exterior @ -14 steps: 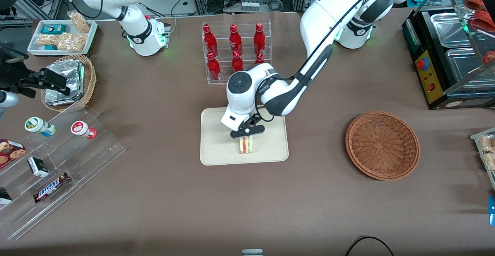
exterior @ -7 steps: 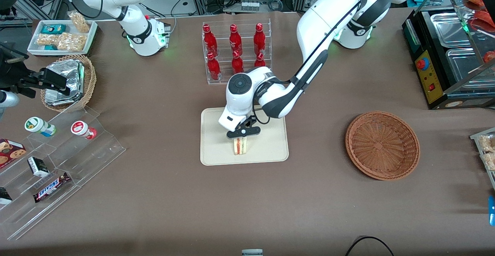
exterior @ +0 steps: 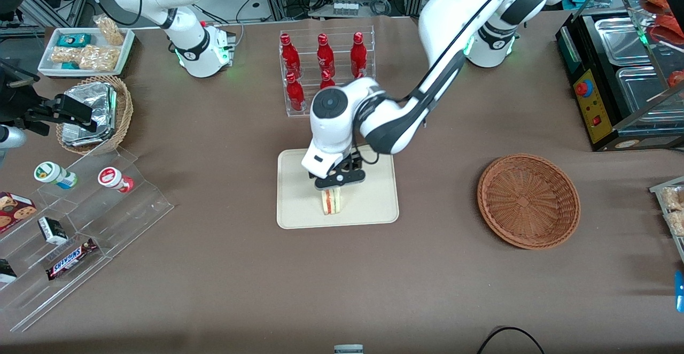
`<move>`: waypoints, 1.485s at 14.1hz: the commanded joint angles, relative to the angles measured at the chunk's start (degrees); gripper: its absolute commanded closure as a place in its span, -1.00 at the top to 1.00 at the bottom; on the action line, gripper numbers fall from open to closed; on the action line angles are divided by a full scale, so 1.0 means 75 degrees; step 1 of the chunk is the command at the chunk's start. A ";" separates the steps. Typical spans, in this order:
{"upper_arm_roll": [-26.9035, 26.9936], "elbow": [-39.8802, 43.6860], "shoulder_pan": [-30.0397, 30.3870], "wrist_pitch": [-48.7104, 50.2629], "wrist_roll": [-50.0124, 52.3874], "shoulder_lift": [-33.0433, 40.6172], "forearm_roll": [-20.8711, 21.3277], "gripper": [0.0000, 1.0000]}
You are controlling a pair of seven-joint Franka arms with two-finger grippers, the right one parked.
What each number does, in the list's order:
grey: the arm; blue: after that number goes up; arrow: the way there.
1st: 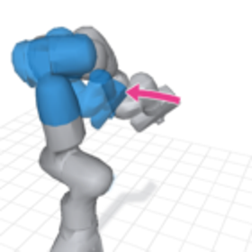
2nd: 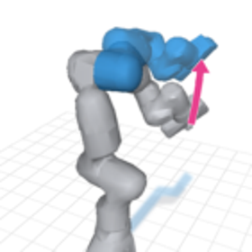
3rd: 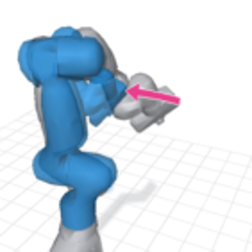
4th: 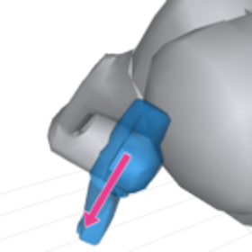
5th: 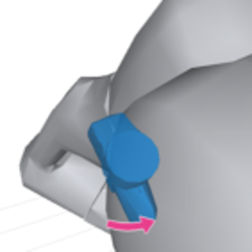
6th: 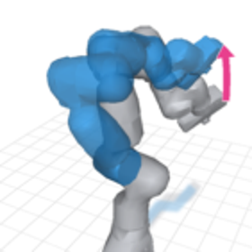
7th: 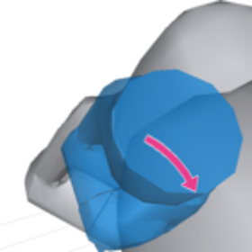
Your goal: Place sandwich from basket to tray
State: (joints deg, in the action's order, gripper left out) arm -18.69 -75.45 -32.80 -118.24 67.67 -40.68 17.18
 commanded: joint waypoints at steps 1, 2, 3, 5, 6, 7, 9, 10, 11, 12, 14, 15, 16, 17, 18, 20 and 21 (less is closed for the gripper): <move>0.0043 -0.0288 0.0480 0.0890 0.0166 0.0887 -0.0017 1.00; 0.0020 -0.0369 0.0727 0.1172 0.0037 0.1063 -0.0064 1.00; 0.0020 -0.0591 0.0892 0.1210 -0.0219 0.1192 -0.0087 1.00; 0.0020 -0.1409 0.1313 0.1152 -0.0828 0.1683 -0.0181 1.00; 0.0008 -0.1807 0.1663 0.1105 -0.1133 0.1953 -0.0251 1.00; -0.0004 -0.2090 0.1922 0.1105 -0.1565 0.2199 -0.0460 1.00; 0.0008 -0.2675 0.2472 0.1128 -0.2432 0.2796 -0.0964 1.00; -0.0004 -0.2957 0.2881 0.1175 -0.3086 0.3136 -0.1210 1.00; 0.0008 -0.3180 0.3129 0.1349 -0.3708 0.3487 -0.1398 1.00; 0.0008 -0.3275 0.3445 0.1768 -0.4364 0.3781 -0.1551 1.00; 0.0008 -0.3230 0.3996 0.2577 -0.5594 0.4180 -0.1727 1.00; 0.0031 -0.3229 0.4219 0.2825 -0.6134 0.4391 -0.1809 1.00; 0.0032 -0.3229 0.4465 0.3117 -0.6697 0.4590 -0.1833 1.00; 0.0055 -0.3218 0.4653 0.3352 -0.7143 0.4755 -0.1834 1.00; 0.0067 -0.3218 0.4817 0.3517 -0.7531 0.4953 -0.1834 1.00; 0.0345 -0.3206 0.5041 0.3659 -0.8293 0.5306 -0.1822 1.00; 0.0673 -0.3206 0.5018 0.3659 -0.8598 0.5504 -0.1822 1.00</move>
State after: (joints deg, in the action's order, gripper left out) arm -16.47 -97.49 4.16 -91.20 8.23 -3.48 4.52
